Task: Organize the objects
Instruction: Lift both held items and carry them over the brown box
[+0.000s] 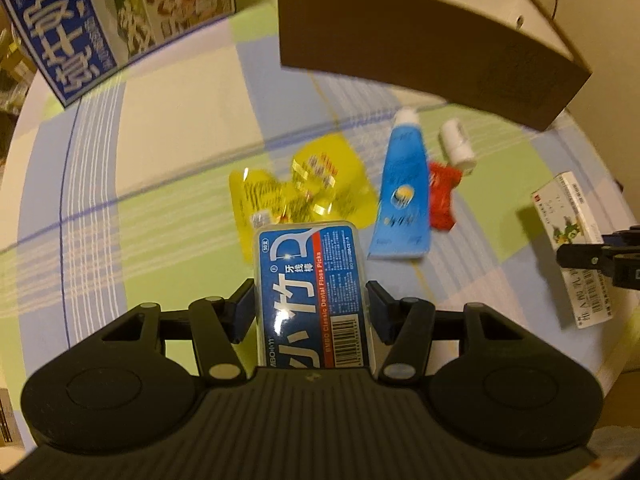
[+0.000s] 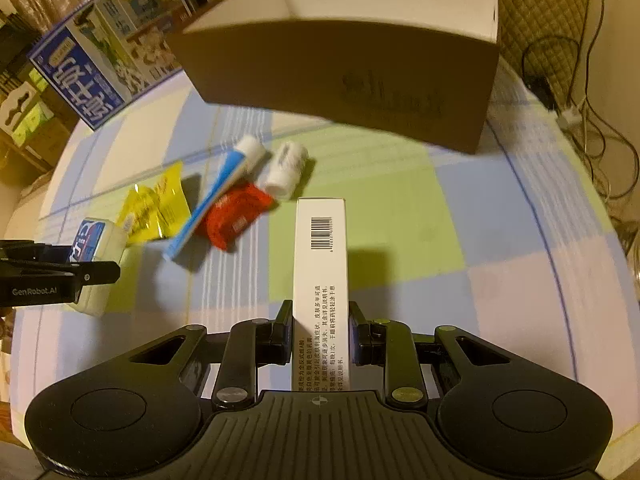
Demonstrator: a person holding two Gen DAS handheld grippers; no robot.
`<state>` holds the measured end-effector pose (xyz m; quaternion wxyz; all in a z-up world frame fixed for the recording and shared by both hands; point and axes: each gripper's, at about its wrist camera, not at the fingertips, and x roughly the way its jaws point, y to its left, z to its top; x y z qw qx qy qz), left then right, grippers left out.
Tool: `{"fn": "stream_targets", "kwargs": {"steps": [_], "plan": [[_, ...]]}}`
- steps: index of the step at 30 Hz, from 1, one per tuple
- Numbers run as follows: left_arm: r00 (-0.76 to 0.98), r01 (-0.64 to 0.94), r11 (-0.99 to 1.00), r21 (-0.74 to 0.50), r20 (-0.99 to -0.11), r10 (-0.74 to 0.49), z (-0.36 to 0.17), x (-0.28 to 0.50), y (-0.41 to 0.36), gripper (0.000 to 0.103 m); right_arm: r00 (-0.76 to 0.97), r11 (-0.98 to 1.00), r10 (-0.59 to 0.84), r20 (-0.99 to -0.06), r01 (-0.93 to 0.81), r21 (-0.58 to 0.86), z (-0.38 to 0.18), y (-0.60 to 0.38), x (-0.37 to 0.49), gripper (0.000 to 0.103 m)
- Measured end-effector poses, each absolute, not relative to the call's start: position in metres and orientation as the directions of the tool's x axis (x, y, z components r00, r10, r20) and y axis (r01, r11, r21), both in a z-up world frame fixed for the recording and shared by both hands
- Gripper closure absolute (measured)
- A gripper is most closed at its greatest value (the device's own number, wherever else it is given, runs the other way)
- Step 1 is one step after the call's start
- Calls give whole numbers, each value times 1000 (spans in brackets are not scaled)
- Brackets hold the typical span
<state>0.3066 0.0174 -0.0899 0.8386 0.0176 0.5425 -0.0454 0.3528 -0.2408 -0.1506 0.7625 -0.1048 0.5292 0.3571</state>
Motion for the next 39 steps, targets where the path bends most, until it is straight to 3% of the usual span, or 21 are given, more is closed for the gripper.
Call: {"fn": "stream_targets", "kwargs": {"steps": [15,29,39], "plan": [[546,180,983,-37,-827,-131,-27,360,-26,50,247,649,536,-807,-733,206,-93,-231,401,80],[641,224,975,0,-753,-147,15,463,-74,50,297,595,639,-710,-775,211,-43,-206,492,80],[612,215,976,25,-782,-115,2,558,-86,50,313,600,591,-743,-786,147,-61,-166,565,80]]}}
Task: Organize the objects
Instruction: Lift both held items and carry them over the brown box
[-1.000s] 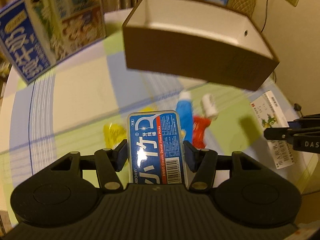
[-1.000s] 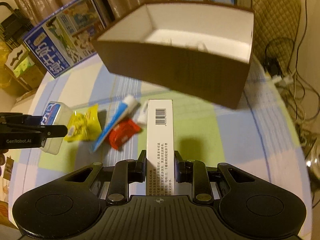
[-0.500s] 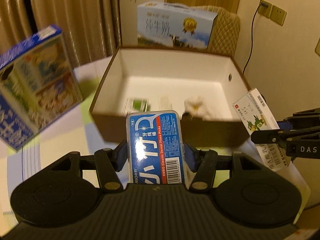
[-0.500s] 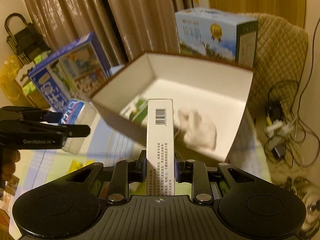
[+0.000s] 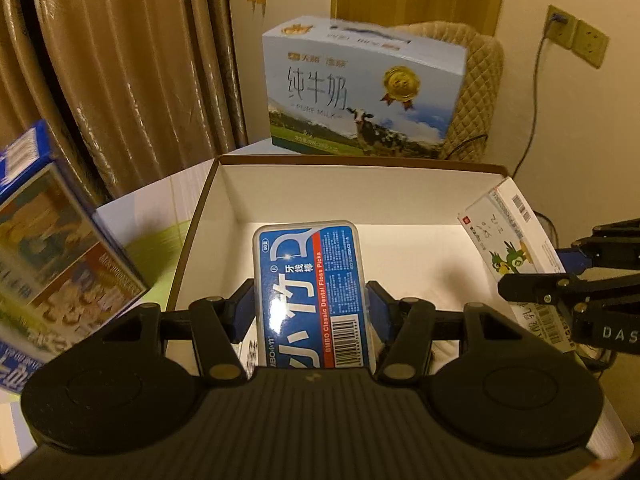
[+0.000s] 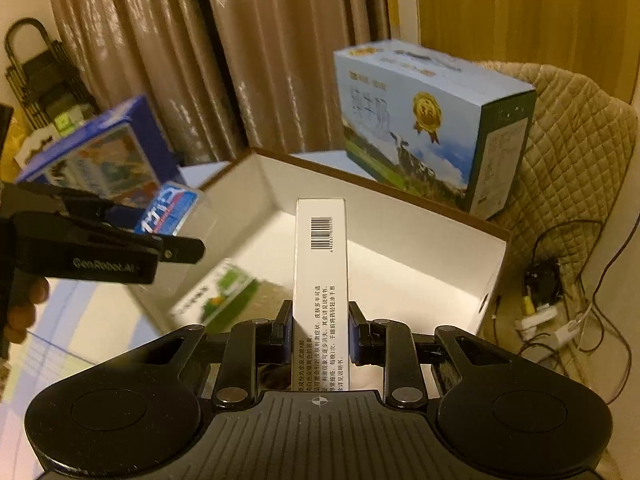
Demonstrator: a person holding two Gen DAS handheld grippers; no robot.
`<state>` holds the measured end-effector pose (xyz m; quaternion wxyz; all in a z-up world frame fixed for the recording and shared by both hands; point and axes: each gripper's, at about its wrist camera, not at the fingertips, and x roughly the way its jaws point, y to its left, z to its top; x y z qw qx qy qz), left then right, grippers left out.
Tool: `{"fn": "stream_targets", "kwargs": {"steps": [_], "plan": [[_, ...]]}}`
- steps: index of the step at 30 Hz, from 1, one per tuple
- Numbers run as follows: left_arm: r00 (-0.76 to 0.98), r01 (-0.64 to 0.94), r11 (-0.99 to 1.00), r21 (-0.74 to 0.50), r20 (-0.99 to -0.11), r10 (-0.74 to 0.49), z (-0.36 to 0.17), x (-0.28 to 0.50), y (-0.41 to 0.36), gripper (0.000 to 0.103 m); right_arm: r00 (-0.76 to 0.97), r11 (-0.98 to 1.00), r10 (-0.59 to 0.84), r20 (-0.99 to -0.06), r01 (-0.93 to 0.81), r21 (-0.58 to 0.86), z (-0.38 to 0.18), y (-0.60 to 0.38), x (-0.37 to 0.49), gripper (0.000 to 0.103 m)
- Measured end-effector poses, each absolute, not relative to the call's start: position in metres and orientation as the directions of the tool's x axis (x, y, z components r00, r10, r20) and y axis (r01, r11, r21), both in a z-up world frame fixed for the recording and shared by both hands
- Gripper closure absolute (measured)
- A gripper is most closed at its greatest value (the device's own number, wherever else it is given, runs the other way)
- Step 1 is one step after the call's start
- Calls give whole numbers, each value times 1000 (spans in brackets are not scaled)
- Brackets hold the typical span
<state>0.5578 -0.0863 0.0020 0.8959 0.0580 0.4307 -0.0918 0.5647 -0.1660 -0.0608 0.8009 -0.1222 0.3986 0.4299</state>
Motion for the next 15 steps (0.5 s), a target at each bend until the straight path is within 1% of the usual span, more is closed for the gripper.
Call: {"fn": "stream_targets", "kwargs": {"steps": [3,11,13,15], "plan": [[592,218,976,15,-797,-120,-9,582,-87,50,305,610,568,-764,-780,142,-75,-156,585,80],[538,187,982,19,-838,-86,-49,636,-83,50,295,612,519,-803,-784,108,-103,-132,619,80],[533,177,984,9,-841,-88,-58,648,-81,50,293,610,509,-809,-786,99,-108,-128,624,80],[536,187,982,25,-840,-81,-64,657,-84,50,290,610,500,-816,-786,95,-112,-126,629,80]]}}
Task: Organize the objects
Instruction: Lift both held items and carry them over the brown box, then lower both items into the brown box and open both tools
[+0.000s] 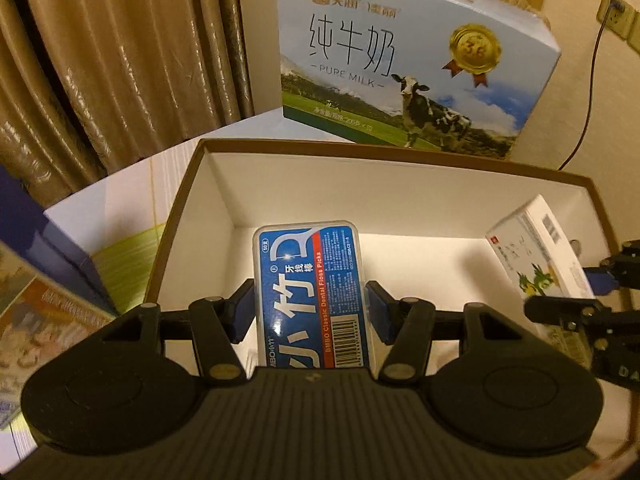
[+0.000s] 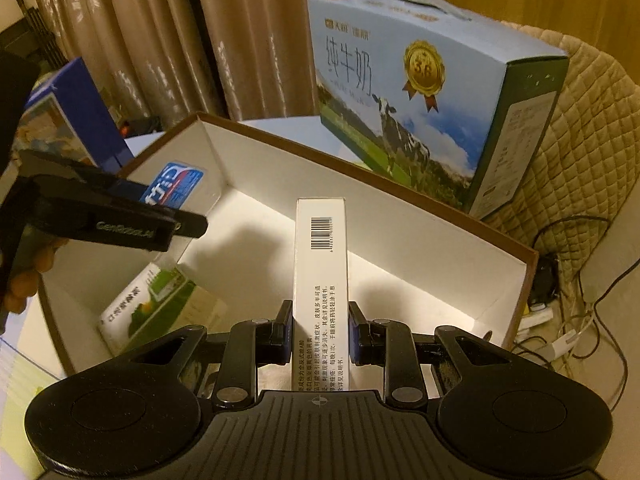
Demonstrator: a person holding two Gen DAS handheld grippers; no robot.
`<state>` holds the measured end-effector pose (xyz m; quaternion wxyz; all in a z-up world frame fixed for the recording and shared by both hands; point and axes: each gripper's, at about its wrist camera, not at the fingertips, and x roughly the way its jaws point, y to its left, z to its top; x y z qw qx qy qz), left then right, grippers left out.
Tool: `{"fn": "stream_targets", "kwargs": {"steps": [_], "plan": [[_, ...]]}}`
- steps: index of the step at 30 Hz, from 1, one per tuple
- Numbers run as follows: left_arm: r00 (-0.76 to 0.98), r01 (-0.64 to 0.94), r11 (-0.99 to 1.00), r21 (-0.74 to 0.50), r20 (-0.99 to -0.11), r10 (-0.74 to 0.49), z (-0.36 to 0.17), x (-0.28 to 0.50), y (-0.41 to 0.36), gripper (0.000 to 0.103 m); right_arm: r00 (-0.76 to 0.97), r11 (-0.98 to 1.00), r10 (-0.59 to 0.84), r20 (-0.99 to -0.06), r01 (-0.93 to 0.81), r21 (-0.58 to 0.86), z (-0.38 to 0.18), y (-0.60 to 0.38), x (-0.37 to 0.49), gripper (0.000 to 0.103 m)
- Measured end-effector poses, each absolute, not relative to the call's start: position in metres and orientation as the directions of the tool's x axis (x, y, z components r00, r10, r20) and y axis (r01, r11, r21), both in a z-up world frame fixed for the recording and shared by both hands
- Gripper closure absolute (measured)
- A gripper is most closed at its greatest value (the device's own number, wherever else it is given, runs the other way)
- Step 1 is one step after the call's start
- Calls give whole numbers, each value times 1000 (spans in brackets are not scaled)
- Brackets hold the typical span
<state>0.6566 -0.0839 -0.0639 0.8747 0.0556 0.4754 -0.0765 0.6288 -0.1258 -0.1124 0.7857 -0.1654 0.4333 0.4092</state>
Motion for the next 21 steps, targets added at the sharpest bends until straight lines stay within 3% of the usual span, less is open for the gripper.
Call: {"fn": "stream_targets", "kwargs": {"steps": [21], "plan": [[436,212,975,65,-899,-35,-119,694,-92,50,269,614,427,-863,-787,58,-136,-111,646,80]]}}
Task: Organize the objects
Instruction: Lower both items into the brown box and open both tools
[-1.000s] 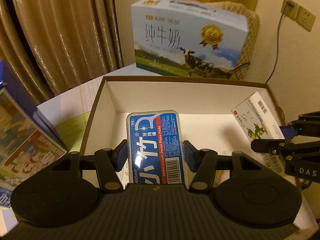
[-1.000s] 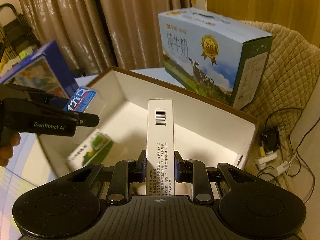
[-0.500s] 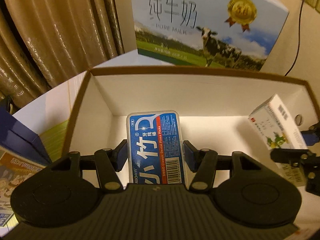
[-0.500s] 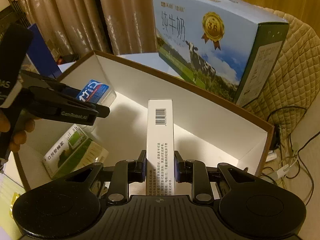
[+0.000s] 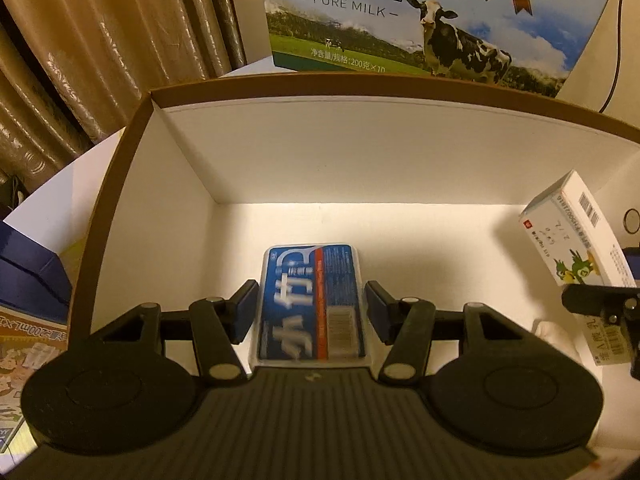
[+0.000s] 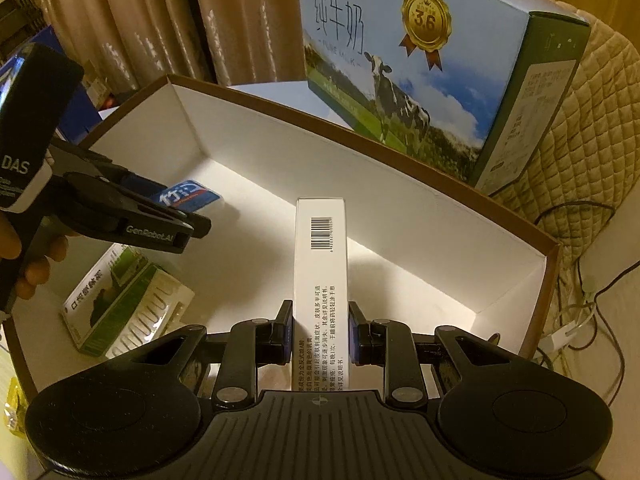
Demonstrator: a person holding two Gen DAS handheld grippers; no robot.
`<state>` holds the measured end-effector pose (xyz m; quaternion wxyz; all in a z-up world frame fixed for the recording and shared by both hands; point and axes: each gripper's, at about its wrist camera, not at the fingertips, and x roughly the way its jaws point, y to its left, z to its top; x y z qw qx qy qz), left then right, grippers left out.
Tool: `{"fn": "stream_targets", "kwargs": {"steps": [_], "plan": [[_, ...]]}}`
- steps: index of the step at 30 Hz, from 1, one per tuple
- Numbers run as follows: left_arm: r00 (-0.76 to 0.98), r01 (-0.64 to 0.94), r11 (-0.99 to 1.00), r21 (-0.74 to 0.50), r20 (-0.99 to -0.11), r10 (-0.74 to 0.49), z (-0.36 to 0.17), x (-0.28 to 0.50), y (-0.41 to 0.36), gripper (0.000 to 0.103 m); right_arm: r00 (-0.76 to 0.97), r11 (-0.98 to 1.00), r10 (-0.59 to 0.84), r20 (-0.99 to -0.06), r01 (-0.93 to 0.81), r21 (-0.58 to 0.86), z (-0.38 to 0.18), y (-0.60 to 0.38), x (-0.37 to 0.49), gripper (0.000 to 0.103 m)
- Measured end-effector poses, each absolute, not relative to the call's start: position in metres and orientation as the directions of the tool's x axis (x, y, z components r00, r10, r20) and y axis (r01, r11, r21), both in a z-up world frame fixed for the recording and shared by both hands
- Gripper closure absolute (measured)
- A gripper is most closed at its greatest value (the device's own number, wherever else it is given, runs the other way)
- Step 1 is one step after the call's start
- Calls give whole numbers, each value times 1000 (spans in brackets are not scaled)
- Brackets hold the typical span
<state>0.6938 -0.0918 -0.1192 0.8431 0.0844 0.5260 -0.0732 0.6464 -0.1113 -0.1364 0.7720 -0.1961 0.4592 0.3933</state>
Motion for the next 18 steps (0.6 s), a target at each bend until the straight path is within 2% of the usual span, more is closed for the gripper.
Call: {"fn": "stream_targets", "kwargs": {"steps": [3,5,11,15,18], "plan": [[442,208,976,58,-896,-41,-115,692,-90,49,271,608,426,-863,-792,51,-135,-110,647,80],[447,207,977,56,-894,-44,-111,690,-89,42,269,596,426,-864,-801,45,-136,-108,647,80],[478,198,979,50,-877,-52,-92,679,-83,35,319,581,428,-846,-814,-13,-132,-105,642,79],[497,193,981,24,-864,-77,-74,665,-77,28,319,584,450,-834,-812,5,-125,-113,636,67],[515,193,981,13,-852,-90,-60,650,-71,25,310,599,478,-822,-800,46,-117,-124,629,63]]}}
